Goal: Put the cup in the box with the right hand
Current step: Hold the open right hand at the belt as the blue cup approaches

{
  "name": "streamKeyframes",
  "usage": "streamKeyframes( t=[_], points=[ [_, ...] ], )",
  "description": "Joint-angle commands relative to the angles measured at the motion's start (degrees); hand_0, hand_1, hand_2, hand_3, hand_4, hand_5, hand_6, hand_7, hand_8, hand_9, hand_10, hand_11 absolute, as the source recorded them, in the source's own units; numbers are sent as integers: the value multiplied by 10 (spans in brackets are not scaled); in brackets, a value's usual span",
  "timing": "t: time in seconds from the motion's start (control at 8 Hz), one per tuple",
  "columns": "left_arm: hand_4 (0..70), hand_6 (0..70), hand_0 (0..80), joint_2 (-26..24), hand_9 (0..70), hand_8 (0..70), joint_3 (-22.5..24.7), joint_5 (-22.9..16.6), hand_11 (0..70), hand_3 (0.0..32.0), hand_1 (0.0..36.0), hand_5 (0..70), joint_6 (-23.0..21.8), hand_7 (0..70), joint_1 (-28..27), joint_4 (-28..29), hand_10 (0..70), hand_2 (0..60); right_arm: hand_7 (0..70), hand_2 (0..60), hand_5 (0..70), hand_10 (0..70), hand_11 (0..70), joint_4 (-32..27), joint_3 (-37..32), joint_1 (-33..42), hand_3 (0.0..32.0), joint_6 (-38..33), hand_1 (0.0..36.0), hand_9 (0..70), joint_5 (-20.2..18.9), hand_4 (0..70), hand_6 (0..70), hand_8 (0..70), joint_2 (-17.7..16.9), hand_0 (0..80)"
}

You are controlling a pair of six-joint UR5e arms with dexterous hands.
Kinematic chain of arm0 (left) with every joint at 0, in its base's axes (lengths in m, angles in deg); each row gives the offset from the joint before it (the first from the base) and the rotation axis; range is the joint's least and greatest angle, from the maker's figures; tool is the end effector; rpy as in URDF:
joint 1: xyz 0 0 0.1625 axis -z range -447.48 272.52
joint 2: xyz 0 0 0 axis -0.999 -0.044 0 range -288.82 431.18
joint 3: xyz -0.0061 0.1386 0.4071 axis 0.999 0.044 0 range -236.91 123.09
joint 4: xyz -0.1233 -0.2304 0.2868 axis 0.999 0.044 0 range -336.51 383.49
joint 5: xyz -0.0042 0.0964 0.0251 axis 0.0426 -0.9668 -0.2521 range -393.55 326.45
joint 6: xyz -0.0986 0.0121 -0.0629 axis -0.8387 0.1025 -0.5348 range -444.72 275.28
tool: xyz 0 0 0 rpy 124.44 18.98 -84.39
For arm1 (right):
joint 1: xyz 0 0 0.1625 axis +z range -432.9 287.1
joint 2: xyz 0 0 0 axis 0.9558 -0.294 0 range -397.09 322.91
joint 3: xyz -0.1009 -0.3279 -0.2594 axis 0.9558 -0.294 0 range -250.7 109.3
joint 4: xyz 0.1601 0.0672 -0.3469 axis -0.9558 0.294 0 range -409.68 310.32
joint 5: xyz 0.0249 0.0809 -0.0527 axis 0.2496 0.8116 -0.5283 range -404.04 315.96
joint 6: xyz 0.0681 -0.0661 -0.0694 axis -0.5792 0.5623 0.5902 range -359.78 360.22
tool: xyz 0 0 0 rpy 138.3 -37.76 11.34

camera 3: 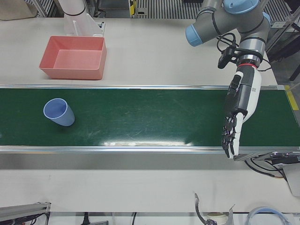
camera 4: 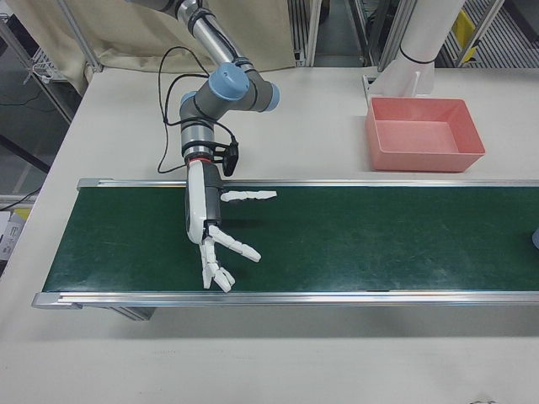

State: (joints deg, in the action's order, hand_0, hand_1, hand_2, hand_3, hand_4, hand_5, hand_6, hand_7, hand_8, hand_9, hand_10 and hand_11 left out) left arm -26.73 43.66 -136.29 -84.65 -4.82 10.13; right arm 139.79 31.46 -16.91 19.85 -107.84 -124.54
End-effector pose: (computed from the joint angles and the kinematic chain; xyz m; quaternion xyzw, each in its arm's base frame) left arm -0.0390 -0.5373 0.5621 -0.1212 0.7272 -0.6639 0.1250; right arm -0.1182 -0.5062 0.5894 0.0615 -0.7329 0.6614 0.1467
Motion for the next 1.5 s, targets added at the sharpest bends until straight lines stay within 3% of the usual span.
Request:
streamKeyframes(
  t=[0.0,0.38,0.5,0.75,0.88,1.12,1.25,1.38],
  points=[
    [0,0,0,0,0,0,1,0,0,0,0,0,0,0,0,-1,0,0,206,42,53,12,30,6,1,1,0,32,125,213,-1,256,58,119,10,510],
    [0,0,0,0,0,0,0,0,0,0,0,0,0,0,0,0,0,0,205,154,52,7,24,3,-3,4,0,3,151,210,3,219,57,117,16,493],
    [0,0,0,0,0,0,0,0,0,0,0,0,0,0,0,0,0,0,202,48,52,19,40,1,-5,4,0,-24,119,208,2,242,58,116,16,502],
    [0,0,0,0,0,0,0,0,0,0,0,0,0,0,0,0,0,0,201,118,50,34,62,0,-2,4,0,-36,124,203,1,211,57,112,16,484],
    [0,0,0,0,0,0,0,0,0,0,0,0,0,0,0,0,0,0,201,44,49,37,66,0,-2,4,0,-35,101,203,0,230,57,111,16,487],
    [0,0,0,0,0,0,0,0,0,0,0,0,0,0,0,0,0,0,207,82,50,31,58,4,0,2,0,-28,118,208,-2,240,59,115,16,491],
    [0,0,0,0,0,0,0,0,0,0,0,0,0,0,0,0,0,0,206,46,50,31,58,5,1,1,0,-21,112,208,-2,252,59,115,16,497],
    [0,0,0,0,0,0,0,0,0,0,0,0,-1,0,0,0,0,0,207,157,51,29,55,5,0,0,0,-7,140,209,-3,218,59,116,14,485]
  ],
)
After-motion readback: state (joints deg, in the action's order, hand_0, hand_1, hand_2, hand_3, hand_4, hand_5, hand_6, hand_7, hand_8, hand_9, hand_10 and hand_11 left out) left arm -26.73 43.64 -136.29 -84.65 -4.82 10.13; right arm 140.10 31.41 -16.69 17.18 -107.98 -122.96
